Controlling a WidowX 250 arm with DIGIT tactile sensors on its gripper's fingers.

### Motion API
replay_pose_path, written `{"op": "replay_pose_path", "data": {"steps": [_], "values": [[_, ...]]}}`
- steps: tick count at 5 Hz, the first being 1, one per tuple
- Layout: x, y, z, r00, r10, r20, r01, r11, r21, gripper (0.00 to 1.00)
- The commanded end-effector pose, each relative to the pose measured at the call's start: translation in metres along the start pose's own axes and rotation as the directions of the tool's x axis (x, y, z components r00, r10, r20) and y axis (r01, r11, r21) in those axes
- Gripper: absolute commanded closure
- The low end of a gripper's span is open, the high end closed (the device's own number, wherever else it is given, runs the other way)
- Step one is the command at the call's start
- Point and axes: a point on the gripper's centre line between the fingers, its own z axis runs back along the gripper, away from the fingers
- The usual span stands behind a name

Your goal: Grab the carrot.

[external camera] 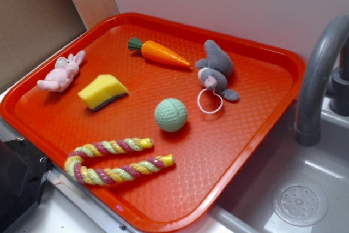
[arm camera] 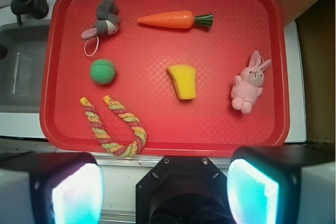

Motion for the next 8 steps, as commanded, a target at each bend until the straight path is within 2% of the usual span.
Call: {"op": "replay_pose_path", "data": {"steps": [1,2,3,4,5,6,7,8], "values": [[0.0,0.0,0.0,1.0,0.0,0.0,0.0,1.0,0.0,0.0],[0.023,-0.003,-0.009,0.996,0.068,0.056,-0.068,0.998,0.004,0.0],[0.058,-0.01,-0.024,0.963,0.246,0.108,-0.249,0.968,0.021,0.0],[0.092,-0.009,-0.046,0.87,0.464,0.168,-0.478,0.877,0.051,0.0],[0.123,0.002,-0.073,0.757,0.615,0.222,-0.645,0.758,0.1,0.0],[0.144,0.012,-0.101,0.601,0.738,0.308,-0.797,0.58,0.166,0.0],[0.157,0.014,-0.122,0.514,0.786,0.344,-0.856,0.494,0.15,0.0],[0.165,0.017,-0.144,0.445,0.833,0.329,-0.894,0.438,0.098,0.0]]}}
